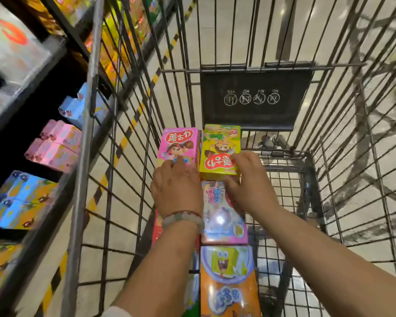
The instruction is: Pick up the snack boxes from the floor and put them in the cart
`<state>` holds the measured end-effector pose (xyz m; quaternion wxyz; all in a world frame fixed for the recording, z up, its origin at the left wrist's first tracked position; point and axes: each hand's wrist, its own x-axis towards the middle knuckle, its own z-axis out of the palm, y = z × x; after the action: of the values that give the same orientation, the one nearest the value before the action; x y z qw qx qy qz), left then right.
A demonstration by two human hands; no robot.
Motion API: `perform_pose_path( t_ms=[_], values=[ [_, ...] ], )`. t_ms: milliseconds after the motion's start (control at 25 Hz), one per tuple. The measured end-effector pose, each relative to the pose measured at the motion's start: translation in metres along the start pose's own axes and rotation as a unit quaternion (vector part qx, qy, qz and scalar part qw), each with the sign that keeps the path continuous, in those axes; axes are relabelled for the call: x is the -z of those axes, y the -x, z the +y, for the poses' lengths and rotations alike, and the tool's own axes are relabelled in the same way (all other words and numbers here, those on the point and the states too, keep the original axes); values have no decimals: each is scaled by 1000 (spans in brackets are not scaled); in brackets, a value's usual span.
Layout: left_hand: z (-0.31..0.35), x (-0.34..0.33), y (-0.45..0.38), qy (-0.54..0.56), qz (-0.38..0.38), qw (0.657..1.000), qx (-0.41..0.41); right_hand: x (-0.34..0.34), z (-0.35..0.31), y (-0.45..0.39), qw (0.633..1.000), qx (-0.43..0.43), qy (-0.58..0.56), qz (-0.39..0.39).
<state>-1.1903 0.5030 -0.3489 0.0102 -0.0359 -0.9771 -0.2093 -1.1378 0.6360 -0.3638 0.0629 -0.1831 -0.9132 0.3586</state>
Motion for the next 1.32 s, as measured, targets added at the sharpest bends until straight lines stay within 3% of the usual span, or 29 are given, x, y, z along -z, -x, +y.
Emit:
perform_pose_path(
  t_ms=[120, 520, 880, 1080, 1200, 1320],
  values=[
    [4, -6, -1, 86, 8, 996, 7, 3, 0, -4, 999, 9, 42, -30],
    [2, -14, 7, 38, 23, 999, -21, 6, 0, -1, 995, 45, 59, -68],
    [9, 27, 16, 40, -79, 996, -23, 26, -10, 13, 990, 53, 49, -125],
    [43, 117, 11, 163, -125, 971, -119, 117, -91, 20, 981, 56, 117, -142],
    [71, 218, 0, 248, -211, 926, -193, 196, -166, 25, 973, 101, 127, -162],
    [87, 330, -11, 227, -219, 906, -281, 276, -247, 40, 975, 118, 113, -153]
  ],
)
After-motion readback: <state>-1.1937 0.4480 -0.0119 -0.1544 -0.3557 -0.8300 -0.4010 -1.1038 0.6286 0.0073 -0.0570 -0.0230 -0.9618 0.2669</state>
